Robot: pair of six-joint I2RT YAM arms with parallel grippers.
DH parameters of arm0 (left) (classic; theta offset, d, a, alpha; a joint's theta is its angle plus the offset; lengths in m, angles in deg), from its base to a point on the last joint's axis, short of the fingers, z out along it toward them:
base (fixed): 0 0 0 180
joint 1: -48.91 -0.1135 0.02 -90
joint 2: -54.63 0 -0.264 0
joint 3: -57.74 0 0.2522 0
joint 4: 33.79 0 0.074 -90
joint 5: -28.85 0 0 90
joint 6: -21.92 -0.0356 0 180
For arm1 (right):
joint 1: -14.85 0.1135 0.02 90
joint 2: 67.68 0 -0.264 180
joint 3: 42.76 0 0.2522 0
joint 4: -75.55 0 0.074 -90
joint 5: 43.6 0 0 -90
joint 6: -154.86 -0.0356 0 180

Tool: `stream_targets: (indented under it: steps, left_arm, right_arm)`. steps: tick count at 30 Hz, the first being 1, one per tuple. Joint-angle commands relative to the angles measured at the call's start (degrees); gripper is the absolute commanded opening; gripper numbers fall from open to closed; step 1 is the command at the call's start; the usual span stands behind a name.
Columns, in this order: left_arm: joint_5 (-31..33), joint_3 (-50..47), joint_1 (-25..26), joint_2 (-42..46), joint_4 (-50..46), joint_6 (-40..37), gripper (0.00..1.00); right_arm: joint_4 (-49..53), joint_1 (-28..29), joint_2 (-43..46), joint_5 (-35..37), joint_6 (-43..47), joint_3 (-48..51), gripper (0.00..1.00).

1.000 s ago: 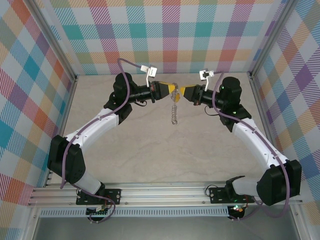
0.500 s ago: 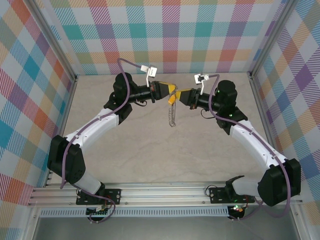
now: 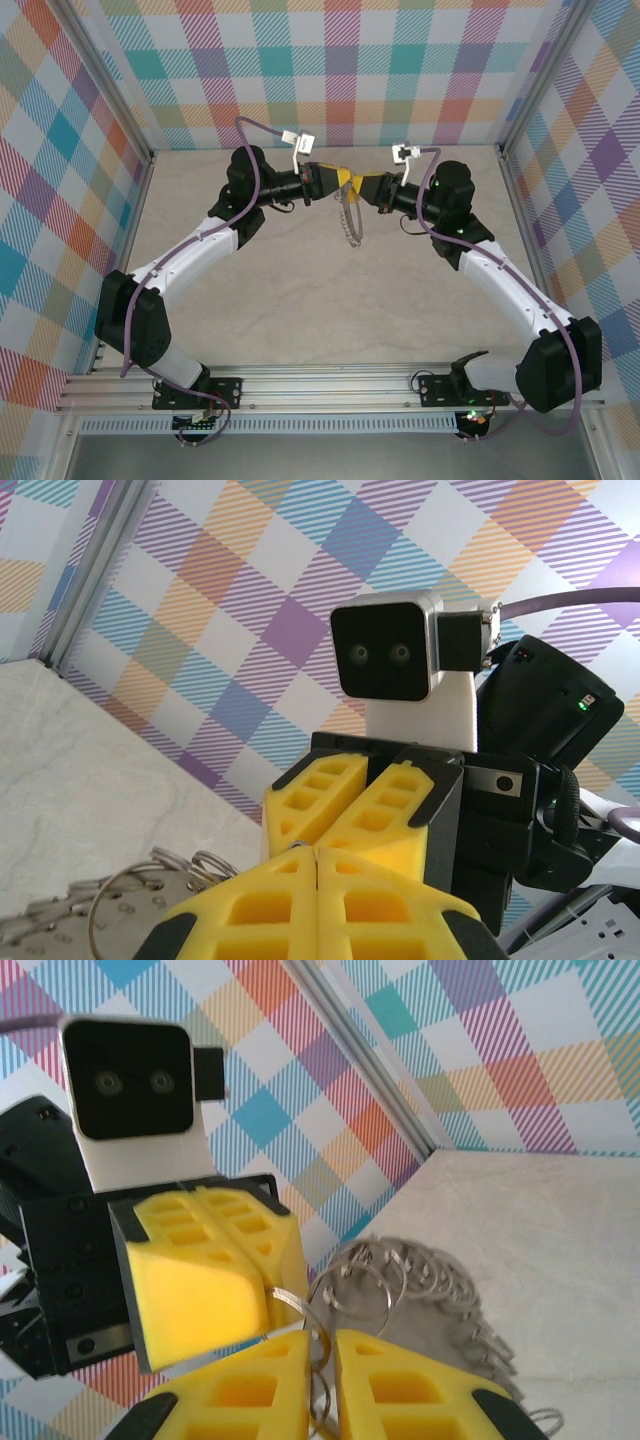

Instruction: Put the keys on the keyring

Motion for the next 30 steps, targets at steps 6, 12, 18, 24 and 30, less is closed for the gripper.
stream_targets:
  steps: [6, 12, 18, 24, 30]
  left_arm:
    - [-1.09, 0.48, 1.14, 2.20, 5.78, 1.94, 0.00]
    - [-0.99, 0.24, 1.14, 1.89, 7.40, 3.22, 0.00]
    - [-0.86, 0.23, 1.14, 1.67, 7.41, 3.33, 0.00]
    - [-0.74, 0.14, 1.20, 1.59, 7.29, 3.38, 0.00]
    - [0.80, 1.68, 1.23, 1.96, 0.80, 0.04, 0.09]
  right_arm:
    - [-7.53, -0.40, -1.71, -1.89, -3.60, -1.14, 0.18]
    - [-10.04, -0.57, -2.02, -4.63, -4.84, -0.38, 0.16]
    - [-10.60, -1.18, -1.24, -5.24, -5.34, 0.37, 0.00]
    - [-13.10, -2.15, -0.78, -6.63, -7.21, 1.21, 0.00]
    - [-8.26, -3.27, -0.53, -8.13, -4.04, -0.32, 0.00]
